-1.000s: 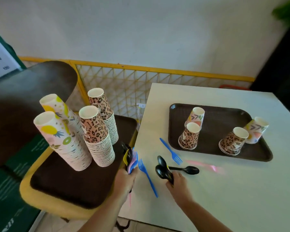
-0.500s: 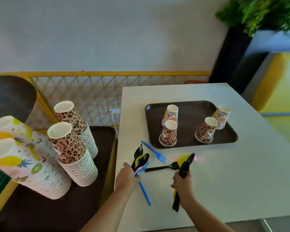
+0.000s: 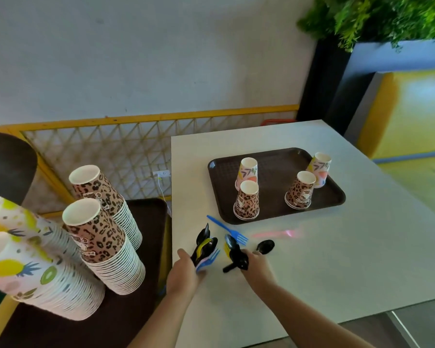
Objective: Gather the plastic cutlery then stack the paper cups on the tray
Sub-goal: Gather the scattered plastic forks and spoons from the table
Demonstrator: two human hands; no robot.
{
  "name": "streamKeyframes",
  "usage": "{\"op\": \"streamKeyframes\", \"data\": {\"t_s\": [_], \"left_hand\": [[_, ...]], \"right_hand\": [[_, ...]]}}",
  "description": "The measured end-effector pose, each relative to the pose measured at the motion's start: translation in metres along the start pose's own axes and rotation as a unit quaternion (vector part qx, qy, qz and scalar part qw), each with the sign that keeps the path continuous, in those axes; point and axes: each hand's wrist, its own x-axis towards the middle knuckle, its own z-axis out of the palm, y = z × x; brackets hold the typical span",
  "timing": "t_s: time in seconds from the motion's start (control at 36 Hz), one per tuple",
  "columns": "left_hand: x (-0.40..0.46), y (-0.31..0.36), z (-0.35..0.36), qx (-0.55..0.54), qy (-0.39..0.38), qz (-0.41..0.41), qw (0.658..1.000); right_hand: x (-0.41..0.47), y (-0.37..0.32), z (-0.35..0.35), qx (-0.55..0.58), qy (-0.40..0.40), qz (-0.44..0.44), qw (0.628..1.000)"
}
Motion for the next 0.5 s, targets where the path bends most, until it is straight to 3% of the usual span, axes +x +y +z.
{"op": "streamKeyframes", "data": {"t_s": [0.19,0.36,0.5], "left_hand": [[0.005,-0.004,-0.012,0.038,0.021,0.040,0.998],[0.014,-0.015,-0.015,0.083,-0.023,0.021,0.996],[0.019,-0.013,-0.014,0.086,-0.021,0.062,0.994]], "right_hand": [[-0.002,0.016,-0.006,-0.026,0.010,0.043,0.999],[0.000,0.022,-0.010,-0.027,0.022,0.076,0.996],[-0.005,0.027,-0.011,0.107,0.096,0.079,0.987]]}}
